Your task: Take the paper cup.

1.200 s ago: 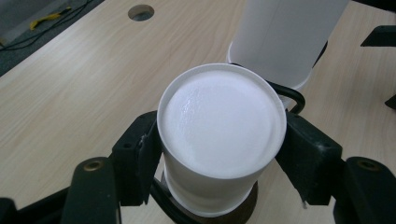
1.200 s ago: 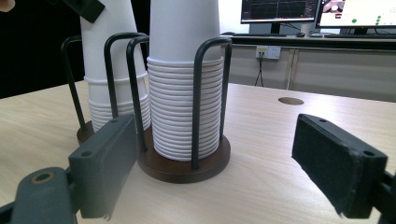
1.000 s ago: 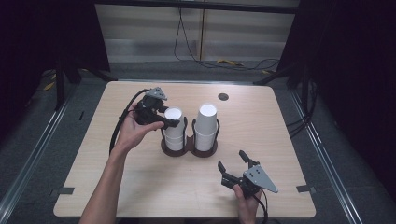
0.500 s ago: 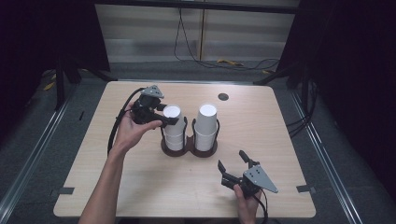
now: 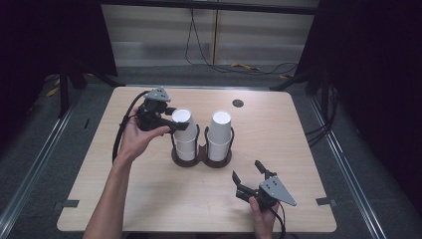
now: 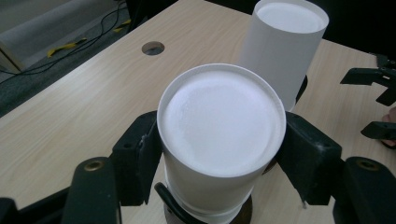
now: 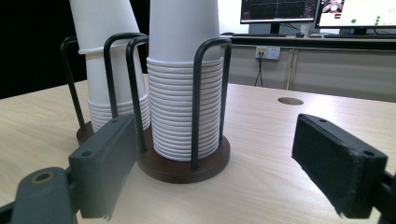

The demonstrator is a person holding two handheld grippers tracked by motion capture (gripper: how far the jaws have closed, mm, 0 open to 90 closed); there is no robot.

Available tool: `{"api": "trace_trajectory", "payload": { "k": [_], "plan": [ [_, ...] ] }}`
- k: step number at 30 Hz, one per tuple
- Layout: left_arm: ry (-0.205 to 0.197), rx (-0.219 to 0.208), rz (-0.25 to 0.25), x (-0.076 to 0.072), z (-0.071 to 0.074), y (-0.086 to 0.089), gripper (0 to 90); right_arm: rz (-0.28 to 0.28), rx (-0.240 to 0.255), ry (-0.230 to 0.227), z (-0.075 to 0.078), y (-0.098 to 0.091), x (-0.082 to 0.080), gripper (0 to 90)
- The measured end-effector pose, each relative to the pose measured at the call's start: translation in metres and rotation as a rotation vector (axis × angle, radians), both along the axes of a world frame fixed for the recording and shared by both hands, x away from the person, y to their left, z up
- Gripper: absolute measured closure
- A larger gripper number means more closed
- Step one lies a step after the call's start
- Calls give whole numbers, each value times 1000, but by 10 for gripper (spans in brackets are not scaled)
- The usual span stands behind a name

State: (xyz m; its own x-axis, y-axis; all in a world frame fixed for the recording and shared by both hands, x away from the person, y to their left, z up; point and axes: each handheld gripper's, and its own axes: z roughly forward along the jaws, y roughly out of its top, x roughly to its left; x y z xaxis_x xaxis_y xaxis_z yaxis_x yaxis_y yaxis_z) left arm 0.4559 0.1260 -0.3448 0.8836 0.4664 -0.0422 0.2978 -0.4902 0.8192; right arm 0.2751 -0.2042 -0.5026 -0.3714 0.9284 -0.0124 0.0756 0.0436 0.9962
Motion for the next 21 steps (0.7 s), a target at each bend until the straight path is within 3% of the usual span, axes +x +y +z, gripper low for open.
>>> {"api": "trace_trajectory", "payload": {
  "k": [11,21],
  "plan": [
    [1,-59,17,-1,4,8,346,3,-1,1,0,0,0,142],
    [-26,-116,31,-7,12,17,346,7,-2,4,0,0,0,142]
  ]
}}
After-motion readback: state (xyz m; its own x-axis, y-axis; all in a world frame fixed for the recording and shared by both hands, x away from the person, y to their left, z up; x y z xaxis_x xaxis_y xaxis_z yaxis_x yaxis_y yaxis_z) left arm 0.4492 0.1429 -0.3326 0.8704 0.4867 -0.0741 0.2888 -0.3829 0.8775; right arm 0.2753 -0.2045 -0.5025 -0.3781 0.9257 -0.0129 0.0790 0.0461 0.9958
